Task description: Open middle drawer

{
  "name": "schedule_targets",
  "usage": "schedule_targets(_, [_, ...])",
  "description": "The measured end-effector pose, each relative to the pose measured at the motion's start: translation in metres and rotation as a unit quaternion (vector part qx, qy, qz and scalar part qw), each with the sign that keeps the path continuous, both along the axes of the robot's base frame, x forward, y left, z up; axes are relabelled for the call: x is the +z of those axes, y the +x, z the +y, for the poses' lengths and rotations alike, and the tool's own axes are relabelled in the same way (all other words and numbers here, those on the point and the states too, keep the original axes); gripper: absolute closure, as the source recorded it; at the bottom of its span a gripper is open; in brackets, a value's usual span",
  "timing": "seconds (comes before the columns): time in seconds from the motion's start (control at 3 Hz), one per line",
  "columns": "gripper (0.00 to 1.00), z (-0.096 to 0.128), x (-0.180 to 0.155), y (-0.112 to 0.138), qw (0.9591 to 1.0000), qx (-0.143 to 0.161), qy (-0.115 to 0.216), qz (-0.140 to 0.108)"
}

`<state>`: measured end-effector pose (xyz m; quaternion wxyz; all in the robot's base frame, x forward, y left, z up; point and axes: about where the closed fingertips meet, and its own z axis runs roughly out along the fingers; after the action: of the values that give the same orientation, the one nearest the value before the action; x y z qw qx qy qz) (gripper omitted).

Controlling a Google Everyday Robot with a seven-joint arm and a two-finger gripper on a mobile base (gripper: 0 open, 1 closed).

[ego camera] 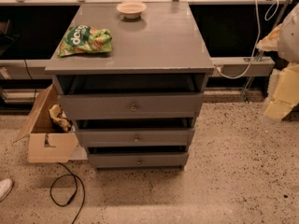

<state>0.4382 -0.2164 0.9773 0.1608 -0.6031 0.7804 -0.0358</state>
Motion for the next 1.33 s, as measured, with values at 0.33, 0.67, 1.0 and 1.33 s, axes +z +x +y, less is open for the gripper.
schedule_targets(0.33, [0.0,0.0,0.0,0.0,1.0,0.0,0.0,0.0])
schedule_targets(0.67, [0.0,-0.001,-0.018,0.001,0.9995,-0.009,0.028,0.01])
schedule_targets(1.0, [0.0,0.022,-0.081,0.005,0.996,-0.007,0.082,0.034])
schedule_targets(1.33, [0.0,0.045,-0.136,0.012,0.9909,-0.009,0.125,0.049])
